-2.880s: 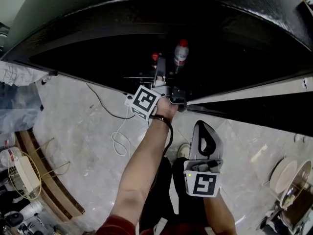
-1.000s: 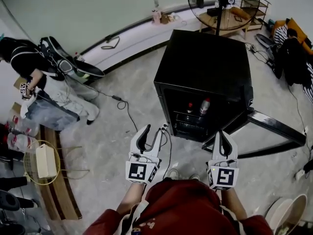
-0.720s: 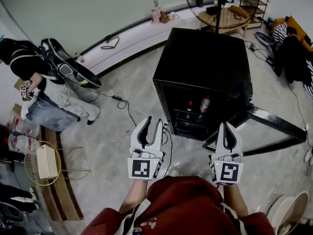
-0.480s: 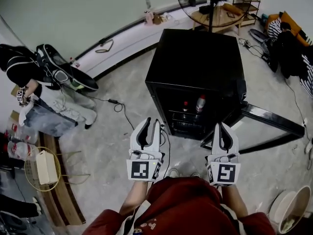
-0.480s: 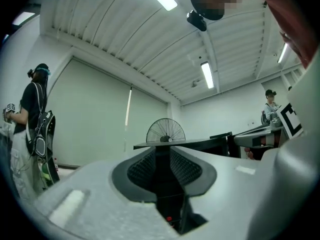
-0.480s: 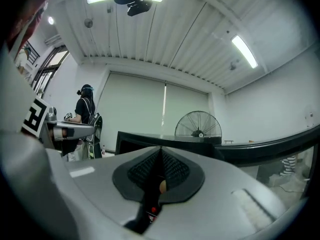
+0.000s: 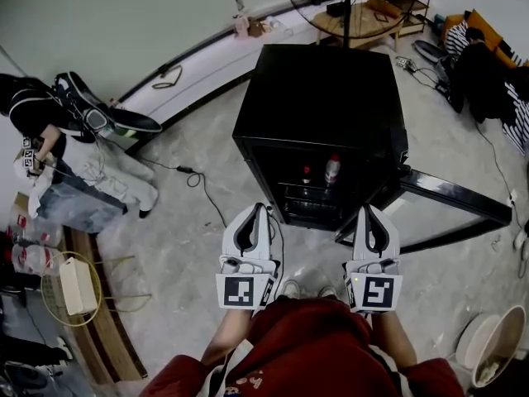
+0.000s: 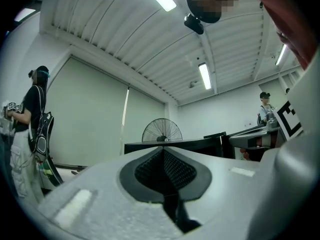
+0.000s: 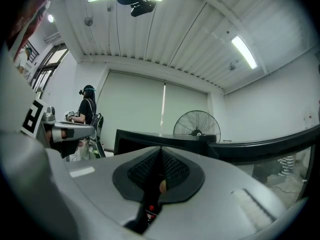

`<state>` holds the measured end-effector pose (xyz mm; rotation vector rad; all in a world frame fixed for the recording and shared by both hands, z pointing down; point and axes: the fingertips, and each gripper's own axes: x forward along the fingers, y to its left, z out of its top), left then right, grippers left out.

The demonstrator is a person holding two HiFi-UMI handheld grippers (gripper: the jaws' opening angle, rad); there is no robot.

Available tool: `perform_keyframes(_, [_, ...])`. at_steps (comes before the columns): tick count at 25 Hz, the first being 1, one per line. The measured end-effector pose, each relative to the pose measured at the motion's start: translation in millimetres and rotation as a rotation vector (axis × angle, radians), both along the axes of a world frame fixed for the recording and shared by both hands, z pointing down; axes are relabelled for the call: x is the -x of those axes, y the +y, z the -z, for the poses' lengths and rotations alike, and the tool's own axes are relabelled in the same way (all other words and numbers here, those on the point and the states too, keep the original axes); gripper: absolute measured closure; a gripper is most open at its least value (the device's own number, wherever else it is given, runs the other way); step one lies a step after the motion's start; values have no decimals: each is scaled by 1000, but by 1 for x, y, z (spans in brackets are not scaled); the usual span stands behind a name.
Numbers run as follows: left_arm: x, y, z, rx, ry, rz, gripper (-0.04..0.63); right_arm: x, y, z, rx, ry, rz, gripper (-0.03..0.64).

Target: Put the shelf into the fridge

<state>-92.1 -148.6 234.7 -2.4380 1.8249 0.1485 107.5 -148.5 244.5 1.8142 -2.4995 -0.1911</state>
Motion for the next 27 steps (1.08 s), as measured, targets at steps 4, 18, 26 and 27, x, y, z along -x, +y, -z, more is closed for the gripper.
perform_keyframes(4, [-3, 4, 0, -10, -42, 7, 589, 3, 0, -3, 13, -3, 26, 620])
perform_keyframes(18, [-4, 9, -2, -10, -32, 17, 589, 7, 3, -9, 18, -6, 30, 620])
perform_keyframes(26, [-4, 9, -9, 14, -39, 33, 589, 10, 2, -12, 24, -5, 36, 620])
perform_keyframes(27, [-4, 9, -10, 22, -40, 34, 589, 10, 2, -12, 23, -8, 37, 620])
